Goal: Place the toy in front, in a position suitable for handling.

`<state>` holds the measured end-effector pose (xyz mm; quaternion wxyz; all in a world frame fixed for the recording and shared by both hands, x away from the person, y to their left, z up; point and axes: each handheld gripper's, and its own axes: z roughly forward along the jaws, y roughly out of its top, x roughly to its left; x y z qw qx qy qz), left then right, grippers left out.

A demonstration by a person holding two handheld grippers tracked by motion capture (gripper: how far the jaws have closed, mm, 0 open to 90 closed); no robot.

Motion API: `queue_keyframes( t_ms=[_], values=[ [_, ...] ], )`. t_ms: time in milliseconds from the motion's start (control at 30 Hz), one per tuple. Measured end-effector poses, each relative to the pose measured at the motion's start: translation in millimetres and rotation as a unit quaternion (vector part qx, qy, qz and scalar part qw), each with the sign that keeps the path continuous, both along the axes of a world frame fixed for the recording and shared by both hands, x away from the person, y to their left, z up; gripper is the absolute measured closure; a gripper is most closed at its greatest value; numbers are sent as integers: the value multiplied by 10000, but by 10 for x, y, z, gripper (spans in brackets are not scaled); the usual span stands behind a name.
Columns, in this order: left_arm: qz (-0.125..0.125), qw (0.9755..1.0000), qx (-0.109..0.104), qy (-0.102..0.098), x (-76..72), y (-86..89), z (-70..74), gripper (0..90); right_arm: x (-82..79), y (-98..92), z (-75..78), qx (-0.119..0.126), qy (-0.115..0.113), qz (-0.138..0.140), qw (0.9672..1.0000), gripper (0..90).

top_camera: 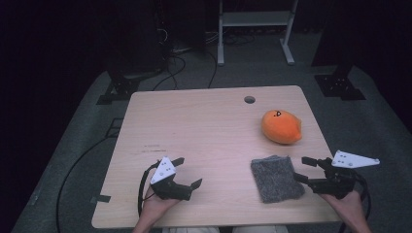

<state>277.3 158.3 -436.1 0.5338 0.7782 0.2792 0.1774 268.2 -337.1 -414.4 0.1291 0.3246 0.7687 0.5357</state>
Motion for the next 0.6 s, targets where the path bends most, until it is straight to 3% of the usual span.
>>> queue_keyframes(
  t_ms=[333, 600],
  values=[
    [5, 10000, -50, -34, 11, 16, 18, 37, 314, 58, 274, -125, -265, -181, 9994, 251],
    [-1, 10000, -63, -53, 32, 24, 19, 37, 679, 49, 476, -214, -440, -507, 9975, 245]
  ],
)
